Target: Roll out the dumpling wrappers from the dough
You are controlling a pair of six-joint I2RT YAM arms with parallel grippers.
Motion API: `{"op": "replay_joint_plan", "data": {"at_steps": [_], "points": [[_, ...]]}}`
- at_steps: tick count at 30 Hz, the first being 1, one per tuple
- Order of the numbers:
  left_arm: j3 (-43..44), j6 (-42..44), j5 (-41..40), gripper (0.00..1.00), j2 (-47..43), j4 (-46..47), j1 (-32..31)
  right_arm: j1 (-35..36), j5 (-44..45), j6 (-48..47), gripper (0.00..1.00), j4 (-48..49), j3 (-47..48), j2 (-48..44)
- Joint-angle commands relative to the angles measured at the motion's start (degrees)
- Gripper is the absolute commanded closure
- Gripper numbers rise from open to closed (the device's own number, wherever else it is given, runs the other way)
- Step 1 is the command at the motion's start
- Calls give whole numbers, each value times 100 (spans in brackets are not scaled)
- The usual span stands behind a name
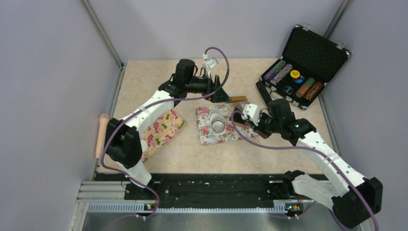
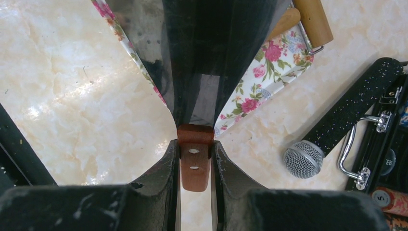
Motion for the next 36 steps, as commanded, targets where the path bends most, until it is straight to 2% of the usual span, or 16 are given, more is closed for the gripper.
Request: {"op": "replay_joint_plan", "data": {"at_steps": [1,11,14,16,18,20,21,22,23,24,26,29,31,34,36], "points": [[-195,-192,277,19,-302,545,-53,118,5,-17,100,268,36,176],[-179,545,-328,20,125,-115,-479,301,237,-29,100,301,607,528],[0,652,-490,24,309,-307,-551,442,248,-35,100,271,723,583],[141,676,-573,36,431,-445,-581,547,296,-27,100,268,764,602],[287,686,-760,56,556,-553,-590,625,328,-28,100,275,779,605],[407,706,-934,95,664,-659,-589,660,285,-15,100,268,782,587],[485,724,-1010,100,683,-742,-573,657,266,11,93,268,784,559],[535,736,-997,100,680,-777,-535,657,284,86,73,273,784,511],[569,728,-906,100,650,-782,-440,612,232,192,41,286,797,431],[571,654,-765,100,574,-749,-305,505,36,299,25,286,817,331],[426,330,-197,100,380,-387,62,-43,-776,668,4,375,896,56],[130,-417,832,100,111,623,625,-1234,-2230,1541,1,950,1037,-194],[-137,-903,1222,100,-87,1386,886,-1806,-2958,2524,1,1498,1062,-95],[-839,-1938,1525,100,-439,2995,1103,-2290,-3710,4095,2,2574,854,274],[-1252,-2777,1464,100,-626,4139,1229,-2486,-4146,5405,3,3933,437,502]]}}
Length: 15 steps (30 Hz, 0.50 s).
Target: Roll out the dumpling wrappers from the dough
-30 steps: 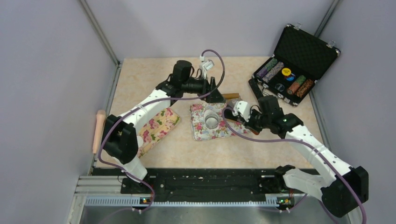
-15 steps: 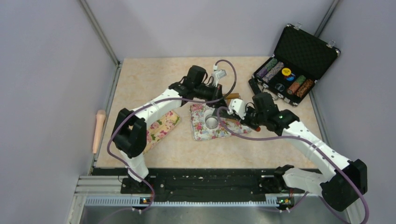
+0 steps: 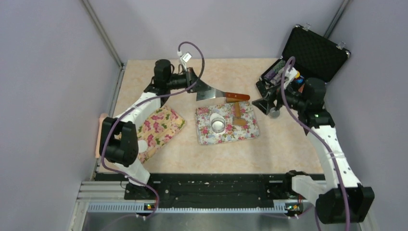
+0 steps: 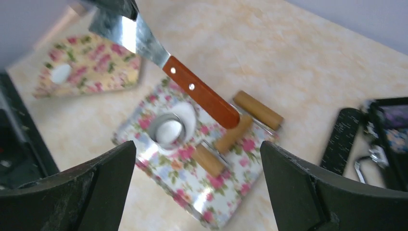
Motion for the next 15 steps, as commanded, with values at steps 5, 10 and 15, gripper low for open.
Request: {"op": "replay_joint_plan", "data": {"at_steps": [5,10,15], "points": [[-1730,-2975,-51,100,-1108,5054,399,-355,-2048,5708,5,6180,-1406,1158],[-2777,-3655,-831,100,-1094,7134,426,-351,-2132,8237,5,10134,-1674,2343],[-3319,-3870,-1562,100,-702,8253,240,-34,-1974,9215,6,11889,-1397,3239]]}}
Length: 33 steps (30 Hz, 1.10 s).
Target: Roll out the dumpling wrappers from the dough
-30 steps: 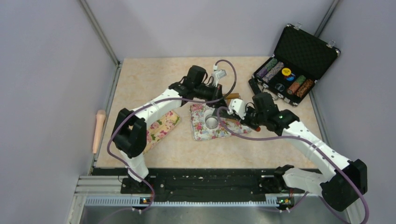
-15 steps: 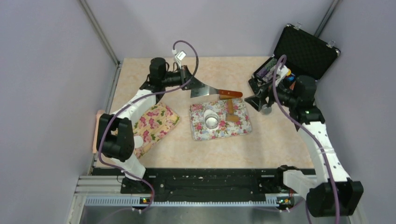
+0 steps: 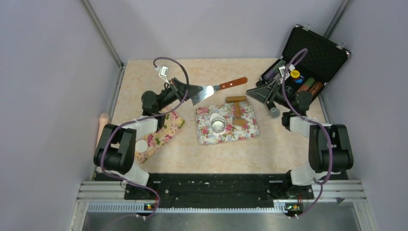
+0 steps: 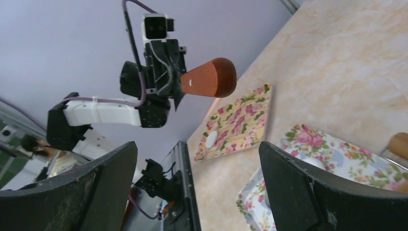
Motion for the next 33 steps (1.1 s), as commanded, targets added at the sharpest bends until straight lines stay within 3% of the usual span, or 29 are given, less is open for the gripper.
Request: {"op": "replay_joint_plan", "data": {"at_steps": [1,11,17,18,23,24,27,28,30,31,33], "points": [[-143,-473,-720,100,352,1873,-223,338,-56,1317,6,2926,341,489],[-196,-319,-617,100,782,2140,-597,763,312,1418,9,2922,612,966],[-237,-263,-620,100,1020,2204,-723,762,462,1464,24,2922,766,1063],[-236,-248,-620,100,1032,2191,-740,766,472,1474,29,2925,768,1073],[-226,-248,-655,100,1133,2195,-764,779,336,1428,90,2925,867,1070],[-222,-257,-675,100,1143,2216,-768,793,281,1411,91,2926,881,1069],[-214,-260,-695,100,1133,2213,-763,869,121,1270,67,2926,865,1040],[-208,-273,-690,100,1131,2207,-770,885,106,1198,68,2925,831,1011],[-197,-296,-651,100,1139,2181,-770,925,132,1110,94,2920,784,947],[-199,-293,-653,100,1131,2171,-770,931,162,1121,100,2913,778,929],[-180,-273,-620,92,1106,2063,-762,929,125,1139,100,2917,839,900]]}}
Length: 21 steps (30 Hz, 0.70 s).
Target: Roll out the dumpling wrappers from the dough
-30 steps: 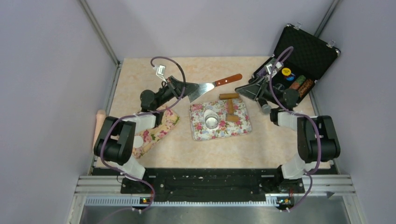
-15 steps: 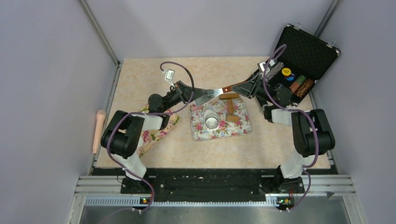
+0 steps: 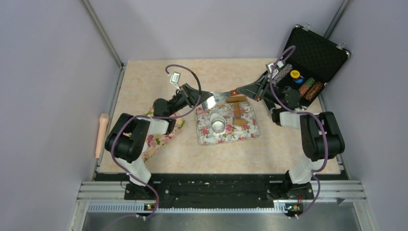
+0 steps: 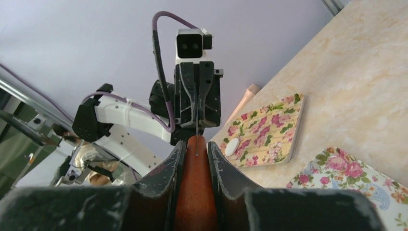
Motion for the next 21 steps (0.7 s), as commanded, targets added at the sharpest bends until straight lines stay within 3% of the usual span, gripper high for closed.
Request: {"op": "replay_joint_plan", "data": {"at_steps": [1,4,6,8,9,10,13,14,16,19,21], "points": [[122,237,-20,83,-28,-2,14,152,-255,-6,100,1263,298,-241],[399,278,253,41,-226,-688,192,46,-471,-82,100,1000,455,-360],[636,485,568,25,-469,-1379,463,-109,-756,-362,100,437,630,-529],[844,1025,799,11,-760,-2186,858,-329,-1109,-1037,100,-850,825,-785],[984,1418,897,8,-890,-2719,1066,-449,-1302,-1692,100,-1825,903,-978],[1155,2064,952,3,-1036,-3895,1249,-576,-1432,-2567,100,-2918,993,-1209],[2132,5108,150,1,-1301,-7920,1401,-556,-735,-7240,100,-8067,1532,-2219],[2349,5793,-226,2,-1268,-8694,1354,-319,-221,-8700,100,-9286,1639,-2469],[2477,6385,-845,2,-1092,-9440,1320,72,347,-10110,100,-10266,1518,-2939],[2497,6493,-1233,3,-684,-9892,1267,306,-44,-10192,100,-10185,1108,-3504],[2598,6397,-1584,4,-337,-10105,1184,767,142,-10537,100,-10389,1016,-3691]]}}
